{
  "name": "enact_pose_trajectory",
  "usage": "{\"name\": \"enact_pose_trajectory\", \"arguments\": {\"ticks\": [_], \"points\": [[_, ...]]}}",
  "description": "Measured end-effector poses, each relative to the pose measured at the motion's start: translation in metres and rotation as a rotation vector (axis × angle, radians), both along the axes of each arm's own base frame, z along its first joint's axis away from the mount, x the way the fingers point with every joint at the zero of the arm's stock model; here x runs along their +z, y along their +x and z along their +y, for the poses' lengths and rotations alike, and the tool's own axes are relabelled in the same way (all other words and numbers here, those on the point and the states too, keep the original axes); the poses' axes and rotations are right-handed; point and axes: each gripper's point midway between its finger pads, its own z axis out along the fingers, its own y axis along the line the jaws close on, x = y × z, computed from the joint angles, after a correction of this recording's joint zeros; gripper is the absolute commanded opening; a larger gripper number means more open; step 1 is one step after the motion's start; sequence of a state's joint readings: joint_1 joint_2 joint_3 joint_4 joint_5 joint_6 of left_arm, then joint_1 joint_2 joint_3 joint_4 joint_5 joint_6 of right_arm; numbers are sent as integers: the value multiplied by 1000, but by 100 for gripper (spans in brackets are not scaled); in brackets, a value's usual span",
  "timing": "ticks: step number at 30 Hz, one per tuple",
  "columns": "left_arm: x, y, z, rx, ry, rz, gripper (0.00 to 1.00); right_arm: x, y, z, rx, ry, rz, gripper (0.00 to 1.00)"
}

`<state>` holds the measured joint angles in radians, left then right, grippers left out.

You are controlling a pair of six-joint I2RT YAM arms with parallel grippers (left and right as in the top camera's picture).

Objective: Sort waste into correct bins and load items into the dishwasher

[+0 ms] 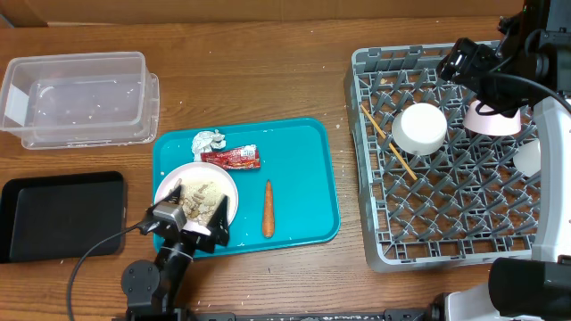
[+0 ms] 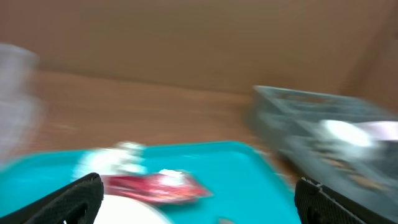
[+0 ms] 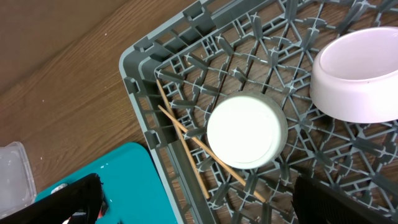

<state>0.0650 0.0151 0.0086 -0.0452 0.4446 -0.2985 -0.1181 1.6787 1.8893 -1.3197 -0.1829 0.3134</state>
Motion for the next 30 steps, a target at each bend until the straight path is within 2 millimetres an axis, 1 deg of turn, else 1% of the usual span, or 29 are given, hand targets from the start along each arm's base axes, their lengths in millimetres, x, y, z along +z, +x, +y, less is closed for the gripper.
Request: {"name": "enact_pose_trajectory", "arguments": {"ticks": [3,6,10,14,15,16,20,23,25,26,28,29,30], "points": [[1,-10,-21,-130,-109,49,100,0,0,0,0,0,0,100],[3,-17,-33,-209,-193,89,100,0,0,0,-1,0,-1,100],[28,-29,-48,-327,-227,14,100,0,0,0,0,0,-1,100],[39,-42,-58,-407,-259,51,100,1,0,0,0,0,-1,100],[45,-45,-60,-418,-262,61,100,1,0,0,0,0,-2,100],[51,-48,-61,-425,-261,64,100,1,0,0,0,0,-1,100],[90,-57,-64,-445,-225,78,100,0,0,0,0,0,-1,100],[110,-54,-65,-444,-192,172,100,1,0,0,0,0,-2,100],[115,-47,-64,-440,-182,285,100,1,0,0,0,1,-1,100],[114,-44,-64,-438,-180,369,100,1,0,0,0,0,-1,100],[113,-36,-63,-434,-159,485,100,1,0,0,0,0,-3,100],[107,-37,-62,-431,-157,581,100,1,0,0,0,0,-3,100],[105,-34,-60,-423,-137,651,100,1,0,0,-1,0,-3,100]]}}
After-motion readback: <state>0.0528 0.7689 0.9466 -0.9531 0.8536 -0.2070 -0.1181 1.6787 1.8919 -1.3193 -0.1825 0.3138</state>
